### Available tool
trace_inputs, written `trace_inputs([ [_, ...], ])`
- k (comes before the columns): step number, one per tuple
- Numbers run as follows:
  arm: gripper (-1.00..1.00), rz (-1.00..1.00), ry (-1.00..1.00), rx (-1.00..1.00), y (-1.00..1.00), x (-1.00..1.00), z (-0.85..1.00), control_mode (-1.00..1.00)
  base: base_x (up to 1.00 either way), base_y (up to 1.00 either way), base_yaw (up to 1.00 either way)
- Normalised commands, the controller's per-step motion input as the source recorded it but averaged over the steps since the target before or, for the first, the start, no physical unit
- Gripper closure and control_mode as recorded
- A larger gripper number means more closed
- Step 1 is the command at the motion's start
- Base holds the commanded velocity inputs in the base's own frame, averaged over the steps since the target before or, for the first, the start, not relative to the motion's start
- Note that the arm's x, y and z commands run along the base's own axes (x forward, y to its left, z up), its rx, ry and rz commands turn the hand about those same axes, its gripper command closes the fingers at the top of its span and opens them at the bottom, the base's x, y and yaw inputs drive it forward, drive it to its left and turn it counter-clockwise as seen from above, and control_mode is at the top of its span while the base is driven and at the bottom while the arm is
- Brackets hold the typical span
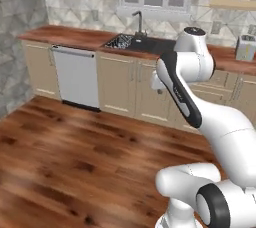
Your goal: Move the dessert items from the plate to the tray.
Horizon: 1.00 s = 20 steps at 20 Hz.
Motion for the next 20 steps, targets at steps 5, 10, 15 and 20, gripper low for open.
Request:
trace_inputs([
  [5,-1.0,0.0,0.0,0.0,0.0,0.0,0.0,1.0,0.83,0.01,-0.62],
  [10,-1.0,0.0,0.0,0.0,0.0,0.0,0.0,1.0,0.65,0.28,-0.66],
  [15,-1.0,0.0,0.0,0.0,0.0,0.0,0.0,1.0,0.6,0.58,-0.7],
  [20,-1.0,0.0,0.0,0.0,0.0,0.0,0.0,1.0,0.65,0.57,-0.68],
])
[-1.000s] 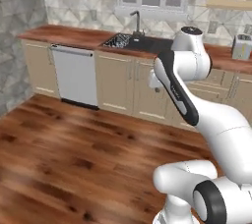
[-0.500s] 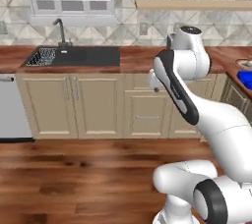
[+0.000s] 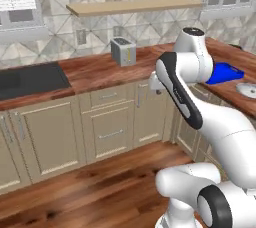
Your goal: Move the dessert items from the plate to the tray.
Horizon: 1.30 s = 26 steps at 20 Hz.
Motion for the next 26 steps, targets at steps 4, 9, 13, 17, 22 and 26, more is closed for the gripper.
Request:
trace_inputs([
  [4,-1.0,0.0,0.0,0.0,0.0,0.0,0.0,1.0,0.71,0.55,-0.65],
  [9,-1.0,0.0,0.0,0.0,0.0,0.0,0.0,1.0,0.7,0.41,-0.63],
  [13,-1.0,0.0,0.0,0.0,0.0,0.0,0.0,1.0,0.58,0.33,-0.66],
  [17,-1.0,0.0,0.0,0.0,0.0,0.0,0.0,1.0,0.61,0.37,-0.67],
  [22,-1.0,0.0,0.0,0.0,0.0,0.0,0.0,1.0,0.67,0.41,-0.65],
  [26,-1.0,0.0,0.0,0.0,0.0,0.0,0.0,1.0,0.85,0.31,-0.58],
])
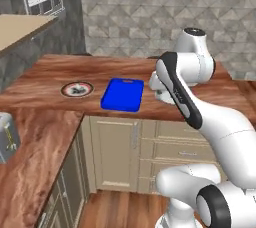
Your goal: Move the dessert items from the plate to the tray.
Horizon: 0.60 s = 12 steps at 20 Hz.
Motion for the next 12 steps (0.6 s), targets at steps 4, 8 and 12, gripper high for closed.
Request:
trace_inputs([
  [4,-1.0,0.0,0.0,0.0,0.0,0.0,0.0,1.0,0.83,0.28,-0.55],
  [8,-1.0,0.0,0.0,0.0,0.0,0.0,0.0,1.0,0.48,0.34,-0.49],
  [12,-1.0,0.0,0.0,0.0,0.0,0.0,0.0,1.0,0.14,0.47,-0.36],
])
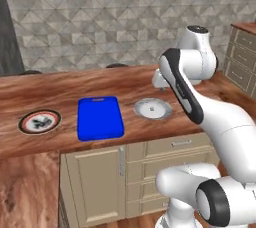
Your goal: Move the dessert items from the plate to the tray.
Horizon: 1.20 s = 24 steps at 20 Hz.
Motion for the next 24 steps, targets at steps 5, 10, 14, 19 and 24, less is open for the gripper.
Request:
trace_inputs([
  [5,-1.0,0.0,0.0,0.0,0.0,0.0,0.0,1.0,0.18,0.55,-0.27],
  [10,-1.0,0.0,0.0,0.0,0.0,0.0,0.0,1.0,0.13,0.08,-0.02],
  [14,-1.0,0.0,0.0,0.0,0.0,0.0,0.0,1.0,0.41,0.1,0.05],
  [19,-1.0,0.0,0.0,0.0,0.0,0.0,0.0,1.0,0.51,0.1,0.05],
  [24,-1.0,0.0,0.0,0.0,0.0,0.0,0.0,1.0,0.29,0.3,0.0],
])
